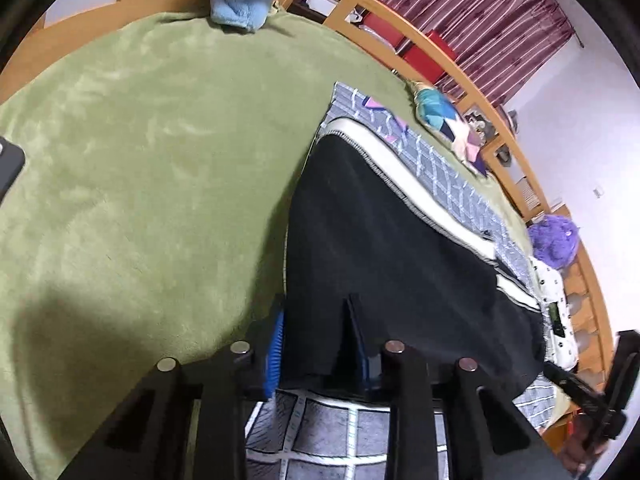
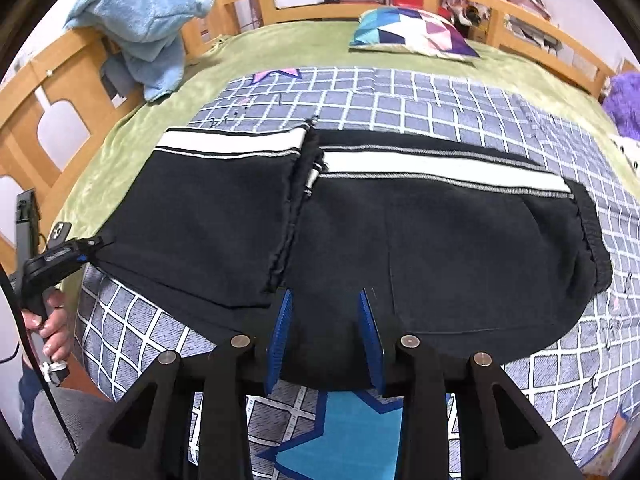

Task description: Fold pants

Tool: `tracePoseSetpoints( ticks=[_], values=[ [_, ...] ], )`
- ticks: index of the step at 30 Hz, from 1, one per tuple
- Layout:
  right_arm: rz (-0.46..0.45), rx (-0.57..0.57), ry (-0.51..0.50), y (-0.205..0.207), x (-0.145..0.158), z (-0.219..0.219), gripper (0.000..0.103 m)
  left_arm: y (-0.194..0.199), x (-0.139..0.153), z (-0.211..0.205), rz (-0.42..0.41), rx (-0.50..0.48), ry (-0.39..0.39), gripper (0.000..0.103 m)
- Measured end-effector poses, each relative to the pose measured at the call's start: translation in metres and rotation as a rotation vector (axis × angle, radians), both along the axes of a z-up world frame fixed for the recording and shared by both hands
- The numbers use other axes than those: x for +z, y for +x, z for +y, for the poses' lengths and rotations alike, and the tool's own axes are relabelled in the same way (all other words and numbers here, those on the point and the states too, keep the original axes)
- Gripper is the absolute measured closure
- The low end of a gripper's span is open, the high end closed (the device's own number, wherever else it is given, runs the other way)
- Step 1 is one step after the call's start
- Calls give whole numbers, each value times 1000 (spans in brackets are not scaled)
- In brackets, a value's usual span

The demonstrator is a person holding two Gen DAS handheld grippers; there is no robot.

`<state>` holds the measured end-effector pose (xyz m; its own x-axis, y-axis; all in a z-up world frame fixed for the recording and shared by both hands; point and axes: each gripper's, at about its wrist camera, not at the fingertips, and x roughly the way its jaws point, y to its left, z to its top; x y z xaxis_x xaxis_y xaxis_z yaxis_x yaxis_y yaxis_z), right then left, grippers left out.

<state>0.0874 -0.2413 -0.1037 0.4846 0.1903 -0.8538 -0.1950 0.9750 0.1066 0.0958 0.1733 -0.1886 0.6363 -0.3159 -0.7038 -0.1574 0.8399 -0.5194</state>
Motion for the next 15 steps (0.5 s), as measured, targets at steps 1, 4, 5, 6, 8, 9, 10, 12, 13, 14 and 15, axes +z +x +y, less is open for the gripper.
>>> tracePoseSetpoints(
  ticks=[1,4,5,6,8,9,10,12,13,14,15],
  values=[
    [5,-10,3,0,-1,-4,69,-1,3,0,-3,-2,3,79],
    [11,-22,18,3,-3,-13,69,0,21,-13,-9,-5,54,80],
    [11,-30,24,4,-3,-17,69,1,27,-17,-2,-13,84,80],
    [9,-39,33,4,-2,-21,69,2,30,-18,12,-12,104,80],
    [0,-50,58,3,1,-29,69,7,31,-15,66,24,110,78],
    [-5,-55,67,2,2,-32,69,7,31,-13,79,45,113,78],
    [-10,-58,75,1,3,-36,69,5,32,-11,86,57,124,78],
    [-18,-61,81,-1,4,-40,69,-2,35,-8,74,60,138,78],
    [-22,-60,78,-2,5,-41,69,-7,37,-8,59,57,132,76],
    [-26,-56,70,-4,4,-41,69,-14,36,-7,56,54,125,70],
    [-31,-52,60,-5,4,-41,69,-18,36,-6,53,52,120,65]
  ],
)
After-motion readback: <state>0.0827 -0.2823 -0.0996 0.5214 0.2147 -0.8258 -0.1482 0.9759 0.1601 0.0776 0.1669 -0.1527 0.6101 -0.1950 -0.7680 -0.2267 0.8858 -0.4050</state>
